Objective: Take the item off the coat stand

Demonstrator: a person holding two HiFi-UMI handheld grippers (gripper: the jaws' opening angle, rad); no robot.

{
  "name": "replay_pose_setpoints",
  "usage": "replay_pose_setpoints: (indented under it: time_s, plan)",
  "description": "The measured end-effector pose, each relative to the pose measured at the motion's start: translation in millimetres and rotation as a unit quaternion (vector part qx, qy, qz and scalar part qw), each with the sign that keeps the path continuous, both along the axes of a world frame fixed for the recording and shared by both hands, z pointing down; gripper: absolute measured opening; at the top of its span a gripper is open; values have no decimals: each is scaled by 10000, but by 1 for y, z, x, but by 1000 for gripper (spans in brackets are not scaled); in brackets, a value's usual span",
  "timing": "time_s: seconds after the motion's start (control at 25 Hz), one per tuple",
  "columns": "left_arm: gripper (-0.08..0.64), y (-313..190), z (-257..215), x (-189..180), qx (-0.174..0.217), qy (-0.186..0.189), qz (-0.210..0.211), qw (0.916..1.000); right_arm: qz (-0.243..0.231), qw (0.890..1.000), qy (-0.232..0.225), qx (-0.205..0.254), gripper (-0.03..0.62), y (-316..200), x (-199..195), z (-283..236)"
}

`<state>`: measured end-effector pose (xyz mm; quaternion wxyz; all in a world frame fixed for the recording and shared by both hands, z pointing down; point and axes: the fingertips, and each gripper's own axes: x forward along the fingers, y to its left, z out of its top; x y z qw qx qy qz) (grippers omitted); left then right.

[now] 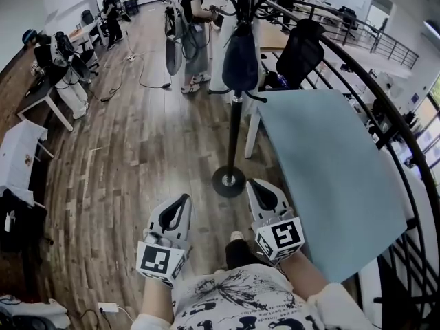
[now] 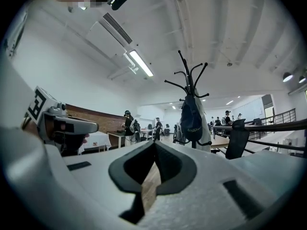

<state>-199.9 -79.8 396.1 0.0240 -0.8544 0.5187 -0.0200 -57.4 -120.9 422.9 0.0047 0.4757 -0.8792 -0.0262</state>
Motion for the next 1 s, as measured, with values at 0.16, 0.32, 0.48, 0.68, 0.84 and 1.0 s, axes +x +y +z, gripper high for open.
replay_pose_setpoints:
  time_s: [0.16,0.32,0.48,0.68,0.84,1.0]
  plan:
    - [5,-55,-1,4,41,-31,-39,10000,-52,9999,60,125,-8,-57,4,-8]
    - [5,-112,-17,15,196,-44,-71,9998,-72,9998,57,154,-6,-120,15,-23]
    - [5,-161,-32,29,340,-8,-116,9994,74,9995,48,296,-6,-182,33,-42]
    - [5,-206,-32,40,403,-42,-206,9990,-2,9993,108,350,56,-248,42,-51]
    - [5,-231,-30,44,398,-37,-272,9988,-64,9986,84,510,164,-286,42,-66]
    - [5,-247,-24,49,323,-39,-272,9991,-80,9982,-59,594,277,-311,37,-80]
